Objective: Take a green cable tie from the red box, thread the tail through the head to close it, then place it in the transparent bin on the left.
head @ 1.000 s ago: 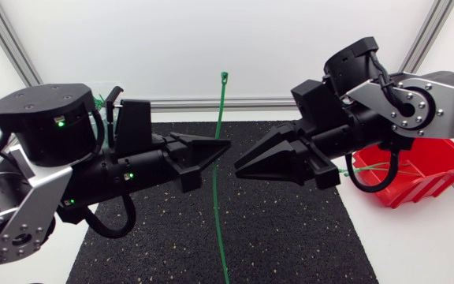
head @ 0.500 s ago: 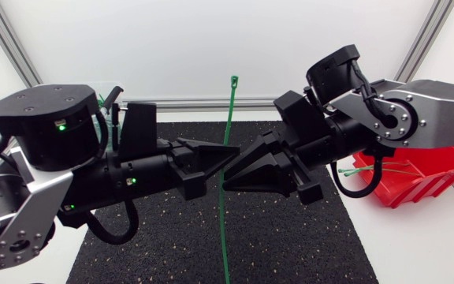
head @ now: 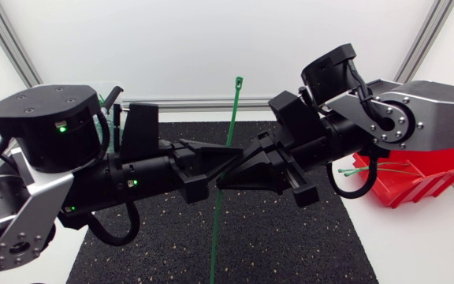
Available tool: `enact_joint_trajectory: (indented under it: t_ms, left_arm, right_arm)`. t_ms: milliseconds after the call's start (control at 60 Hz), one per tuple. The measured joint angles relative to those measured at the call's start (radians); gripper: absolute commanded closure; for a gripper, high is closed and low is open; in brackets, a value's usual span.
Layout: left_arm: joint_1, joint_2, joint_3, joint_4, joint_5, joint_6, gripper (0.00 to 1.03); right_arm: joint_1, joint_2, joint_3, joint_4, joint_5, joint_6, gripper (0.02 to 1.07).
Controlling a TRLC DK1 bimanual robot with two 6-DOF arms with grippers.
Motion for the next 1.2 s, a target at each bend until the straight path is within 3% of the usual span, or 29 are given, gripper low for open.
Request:
enact_joint_trajectory:
  t_ms: [133,333,500,733,967,1200]
  left_arm:
    - [0.000,0.000,0.000,-0.001,0.000,0.000,0.98]
    - [0.003,0.000,0.000,-0.014,0.002,0.000,0.75]
    - [0.028,0.000,0.000,-0.026,0.038,0.000,0.73]
    - [0.095,0.000,0.000,-0.026,0.134,-0.023,0.72]
    - [0.174,0.005,0.000,-0.014,0.262,-0.053,0.69]
    - [0.212,0.029,0.003,-0.006,0.394,-0.075,0.53]
  right_arm:
    - [0.000,0.000,0.000,-0.017,0.008,0.000,1.01]
    - [-0.002,-0.011,0.000,-0.088,0.043,0.000,1.01]
    - [-0.003,-0.024,0.002,-0.167,0.071,0.000,1.01]
    - [-0.003,-0.028,0.010,-0.296,0.091,-0.004,1.01]
    - [-0.003,-0.034,0.010,-0.330,0.092,-0.024,1.01]
    - [-0.002,-0.026,-0.001,-0.330,0.087,-0.050,1.01]
